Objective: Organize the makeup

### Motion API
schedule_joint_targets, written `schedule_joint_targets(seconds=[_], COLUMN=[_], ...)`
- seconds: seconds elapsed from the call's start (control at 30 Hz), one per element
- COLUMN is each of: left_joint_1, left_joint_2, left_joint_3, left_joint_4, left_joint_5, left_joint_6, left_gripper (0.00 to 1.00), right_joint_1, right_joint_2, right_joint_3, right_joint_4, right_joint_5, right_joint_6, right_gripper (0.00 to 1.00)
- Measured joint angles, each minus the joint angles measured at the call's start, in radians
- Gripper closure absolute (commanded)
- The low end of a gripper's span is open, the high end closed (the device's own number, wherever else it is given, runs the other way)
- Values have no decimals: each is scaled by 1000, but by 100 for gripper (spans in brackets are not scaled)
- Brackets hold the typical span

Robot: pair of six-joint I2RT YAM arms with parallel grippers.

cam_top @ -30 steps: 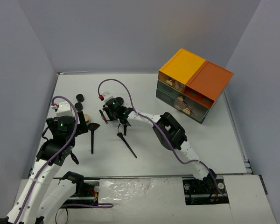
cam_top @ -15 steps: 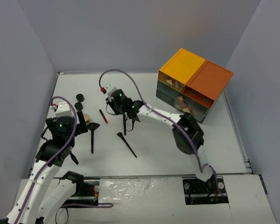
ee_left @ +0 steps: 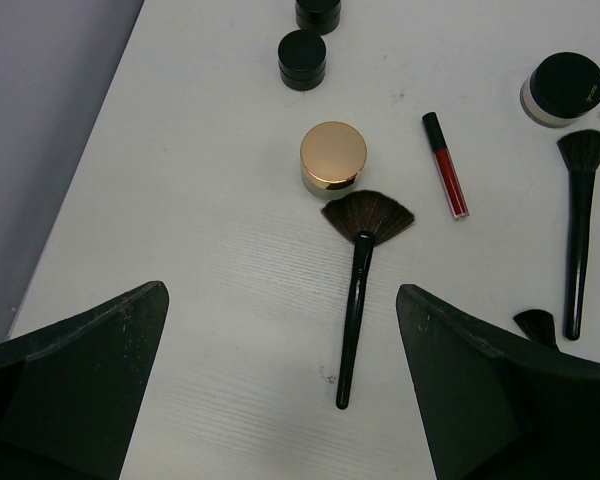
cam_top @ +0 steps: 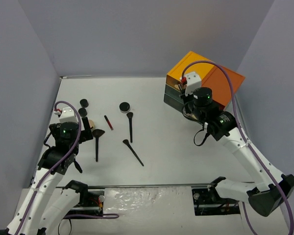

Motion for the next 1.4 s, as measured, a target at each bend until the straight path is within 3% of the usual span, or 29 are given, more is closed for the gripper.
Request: schedule_joint_targets(seconds=[0.3, 0.37, 0.47, 0.63, 0.8, 0.9, 1.1, 1.4], left_joint_1=[0, 0, 0, 0, 0, 0, 1, 4], left_joint_2=[15, 15, 13, 1, -7, -8, -8, -35], left_joint_3=[0, 0, 0, 0, 0, 0, 0, 0], left_joint_4=[1, 1, 1, 1, 1, 1, 0, 0], left_joint_5=[10, 10, 10, 9, 9, 9, 4, -18], left_joint_6=[1, 1, 1, 1, 1, 1, 1, 1], left_gripper=[3, 3, 3, 3, 3, 3, 3, 3], right_joint_1=[-258, -266, -267, -267, -260, -216, 61, 295], right_joint_2=[-62, -53, -25, 31, 35, 41, 169, 672], right_joint_3=[-81, -82, -82, -79, -19, 53, 187, 316], right_joint_4=[-95, -100, -103, -106, -118, -118, -54, 153], right_joint_5=[19, 22, 26, 26, -28, -77, -116, -160], right_joint_6=[-6, -6, -5, -2, 2, 19, 70, 152], right_gripper=[99, 93, 69, 42, 30, 27, 24, 27])
